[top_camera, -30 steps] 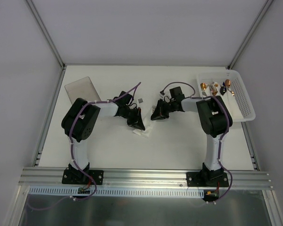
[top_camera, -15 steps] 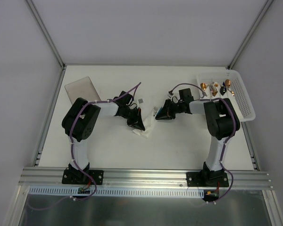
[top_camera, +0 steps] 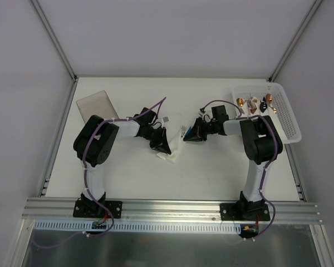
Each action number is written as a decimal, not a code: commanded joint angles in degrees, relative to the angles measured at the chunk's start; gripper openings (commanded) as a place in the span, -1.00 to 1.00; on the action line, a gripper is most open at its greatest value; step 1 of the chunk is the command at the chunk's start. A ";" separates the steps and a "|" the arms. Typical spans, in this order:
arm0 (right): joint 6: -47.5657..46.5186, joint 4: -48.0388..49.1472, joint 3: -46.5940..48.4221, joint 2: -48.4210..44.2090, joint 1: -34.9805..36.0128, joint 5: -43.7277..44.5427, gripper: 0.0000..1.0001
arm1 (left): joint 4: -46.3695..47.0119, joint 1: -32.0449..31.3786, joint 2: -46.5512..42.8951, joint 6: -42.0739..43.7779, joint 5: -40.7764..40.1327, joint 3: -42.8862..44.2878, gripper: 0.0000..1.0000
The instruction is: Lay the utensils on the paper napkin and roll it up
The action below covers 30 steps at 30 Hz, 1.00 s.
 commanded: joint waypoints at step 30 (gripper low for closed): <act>4.17 0.28 0.85 6.79 4.73 3.38 -0.95 | -3.87 0.70 -7.46 0.17 -4.16 0.93 -1.00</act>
